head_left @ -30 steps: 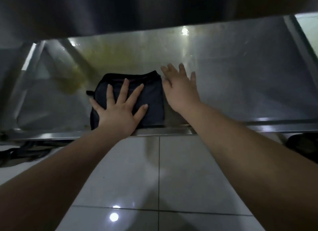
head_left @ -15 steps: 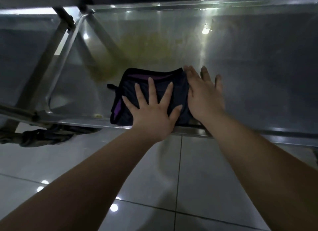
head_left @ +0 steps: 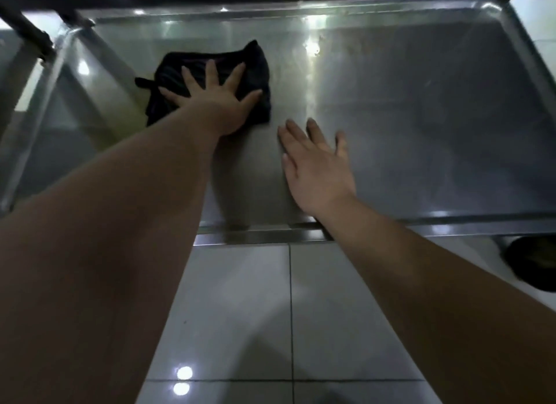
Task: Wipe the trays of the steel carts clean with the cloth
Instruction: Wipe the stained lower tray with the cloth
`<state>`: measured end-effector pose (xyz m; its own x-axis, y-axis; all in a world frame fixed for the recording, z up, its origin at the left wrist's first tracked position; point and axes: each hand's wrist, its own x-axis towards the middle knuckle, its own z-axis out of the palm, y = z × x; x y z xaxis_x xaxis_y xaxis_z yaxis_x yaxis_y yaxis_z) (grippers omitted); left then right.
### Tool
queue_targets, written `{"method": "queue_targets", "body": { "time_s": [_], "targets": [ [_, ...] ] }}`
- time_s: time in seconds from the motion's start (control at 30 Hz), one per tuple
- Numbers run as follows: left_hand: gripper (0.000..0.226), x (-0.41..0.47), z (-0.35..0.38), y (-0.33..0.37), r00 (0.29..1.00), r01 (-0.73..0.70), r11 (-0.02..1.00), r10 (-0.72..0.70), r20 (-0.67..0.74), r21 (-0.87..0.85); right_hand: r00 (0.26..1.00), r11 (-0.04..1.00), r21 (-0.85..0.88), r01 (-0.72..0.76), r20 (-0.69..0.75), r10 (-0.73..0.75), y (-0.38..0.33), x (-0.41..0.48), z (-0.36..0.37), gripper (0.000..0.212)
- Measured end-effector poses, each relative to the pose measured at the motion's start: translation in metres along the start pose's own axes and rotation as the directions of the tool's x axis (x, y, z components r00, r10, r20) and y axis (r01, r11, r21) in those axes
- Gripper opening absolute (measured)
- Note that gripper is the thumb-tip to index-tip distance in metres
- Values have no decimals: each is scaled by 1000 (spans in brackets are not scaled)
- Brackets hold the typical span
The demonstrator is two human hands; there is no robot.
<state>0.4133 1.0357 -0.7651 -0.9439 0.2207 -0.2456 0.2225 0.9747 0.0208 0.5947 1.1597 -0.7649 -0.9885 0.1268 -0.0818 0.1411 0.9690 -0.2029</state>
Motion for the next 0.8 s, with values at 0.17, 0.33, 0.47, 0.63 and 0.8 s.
{"method": "queue_targets", "body": {
  "time_s": [0.17, 0.33, 0.47, 0.63, 0.8],
  "targets": [
    [73, -34, 5, -14, 995, -100, 994, 99, -22, -35, 1000, 1000, -4, -14, -24, 14, 0, -2, 1, 52],
    [75, -124, 29, -31, 983, -172, 985, 173, -69, 10, 999, 1000, -12, -20, -33, 19, 0, -2, 3, 53],
    [69, -195, 49, -40, 979, -194, 981, 195, -67, 25, 999, 1000, -17, -14, -45, 13, -1, -1, 5, 52],
    [70, -170, 42, -29, 976, -187, 982, 189, -108, 30, 999, 999, -50, -8, -38, 6, -2, -2, 6, 58],
    [66, -84, 21, 6, 978, -200, 980, 200, -56, -1, 991, 993, -64, -103, -90, 97, -2, -3, 6, 58]
  ]
}}
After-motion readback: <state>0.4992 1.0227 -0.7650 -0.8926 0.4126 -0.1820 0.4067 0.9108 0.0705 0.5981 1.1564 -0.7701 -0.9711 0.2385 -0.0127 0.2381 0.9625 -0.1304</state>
